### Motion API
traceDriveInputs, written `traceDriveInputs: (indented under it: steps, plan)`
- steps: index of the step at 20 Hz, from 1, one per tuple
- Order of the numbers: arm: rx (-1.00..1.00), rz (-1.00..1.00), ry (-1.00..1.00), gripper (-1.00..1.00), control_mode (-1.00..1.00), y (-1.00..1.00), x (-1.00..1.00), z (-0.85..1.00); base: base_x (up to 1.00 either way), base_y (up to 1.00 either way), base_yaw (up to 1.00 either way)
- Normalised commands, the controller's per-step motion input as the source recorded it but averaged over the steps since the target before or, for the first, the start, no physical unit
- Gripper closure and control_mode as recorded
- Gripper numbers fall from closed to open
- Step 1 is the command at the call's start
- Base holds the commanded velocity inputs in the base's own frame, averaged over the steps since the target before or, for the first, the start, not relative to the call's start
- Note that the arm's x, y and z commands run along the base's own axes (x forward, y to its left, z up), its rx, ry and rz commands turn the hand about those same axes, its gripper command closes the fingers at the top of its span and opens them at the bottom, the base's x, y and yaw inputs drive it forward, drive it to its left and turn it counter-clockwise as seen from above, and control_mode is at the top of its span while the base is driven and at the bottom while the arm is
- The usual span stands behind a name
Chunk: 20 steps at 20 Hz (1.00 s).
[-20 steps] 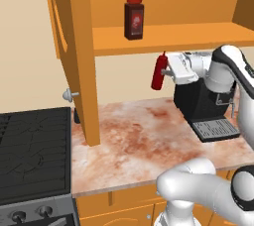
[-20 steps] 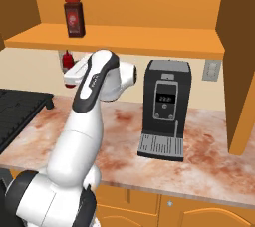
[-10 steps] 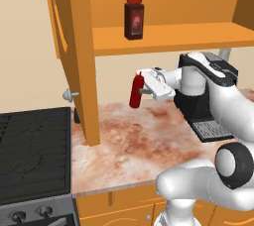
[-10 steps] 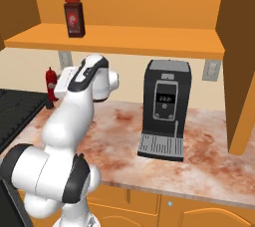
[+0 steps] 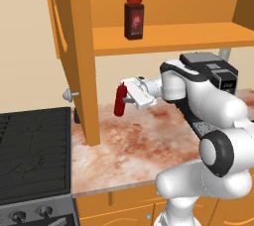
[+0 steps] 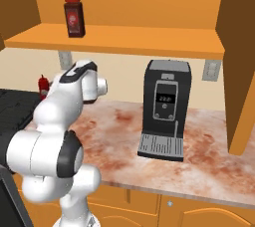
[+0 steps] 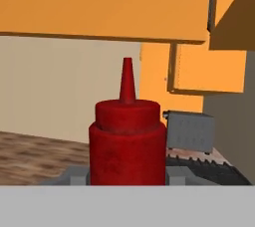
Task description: Collect the paprika, ketchup, and shaker from the cabinet and place them next to the stove.
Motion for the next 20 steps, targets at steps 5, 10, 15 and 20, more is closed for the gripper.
traceDriveInputs:
  steps: [5,10,15,20]
  plan:
    - [-0.05,-0.03,0.00,1.00,-1.00,0.46,0.11,-0.48,0.00,0.00,0.00]
    - [-0.14,-0.04,0.00,1.00,-1.00,0.44,0.06,-0.42,0.00,0.00,0.00]
    - [-0.13,0.01,0.03,1.00,-1.00,0.34,0.00,-0.39,0.00,0.00,0.00]
    - [-0.02,0.00,0.00,1.00,-1.00,0.30,0.18,-0.36,0.00,0.00,0.00]
